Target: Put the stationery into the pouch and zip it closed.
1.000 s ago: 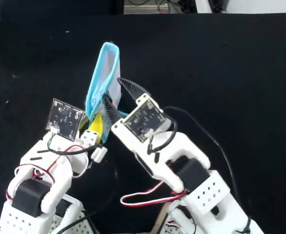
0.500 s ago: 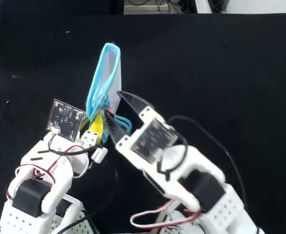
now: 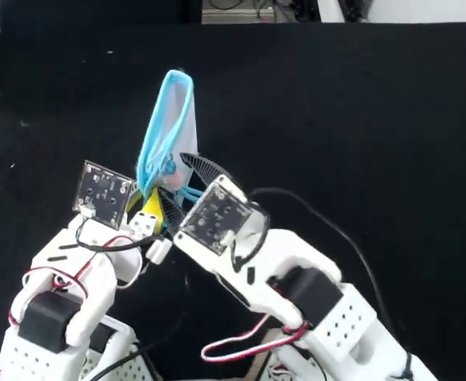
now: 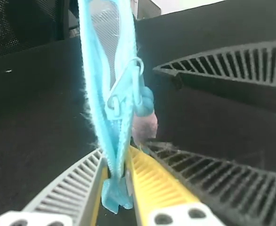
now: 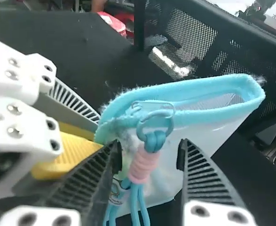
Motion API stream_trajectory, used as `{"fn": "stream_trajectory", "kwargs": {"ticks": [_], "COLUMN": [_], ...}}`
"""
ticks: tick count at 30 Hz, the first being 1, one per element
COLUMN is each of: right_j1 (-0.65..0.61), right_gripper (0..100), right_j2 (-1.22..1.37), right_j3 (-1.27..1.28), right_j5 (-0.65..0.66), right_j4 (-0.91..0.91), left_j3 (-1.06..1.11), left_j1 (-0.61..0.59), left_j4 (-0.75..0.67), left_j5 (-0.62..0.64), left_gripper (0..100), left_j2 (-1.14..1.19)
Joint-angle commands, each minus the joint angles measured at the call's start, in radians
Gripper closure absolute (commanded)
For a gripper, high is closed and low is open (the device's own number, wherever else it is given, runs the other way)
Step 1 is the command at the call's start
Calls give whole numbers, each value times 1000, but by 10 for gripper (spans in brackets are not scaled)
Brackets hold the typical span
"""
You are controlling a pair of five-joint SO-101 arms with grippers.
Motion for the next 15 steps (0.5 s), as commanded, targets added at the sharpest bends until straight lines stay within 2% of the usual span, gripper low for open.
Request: {"fn": "stream_trajectory", "kwargs": {"ticks": [1,7,9,12,15], "right_j1": [-18,29,48,54,54], "right_gripper": [783,792,846,986,988], "right_j2": [50,87,88,87,87], "right_j3": [-41,-35,-35,-33,-33], "right_j5": [5,6,11,12,6], "right_j4": [-21,-123,-126,-126,-123], "left_j3": [35,36,50,54,54], "left_j1": [12,44,45,45,45], "left_j4": [3,6,0,-2,-2], "left_j5": [0,0,0,0,0], "left_gripper": [970,970,970,970,970], "left_j2": [3,3,3,3,3]}}
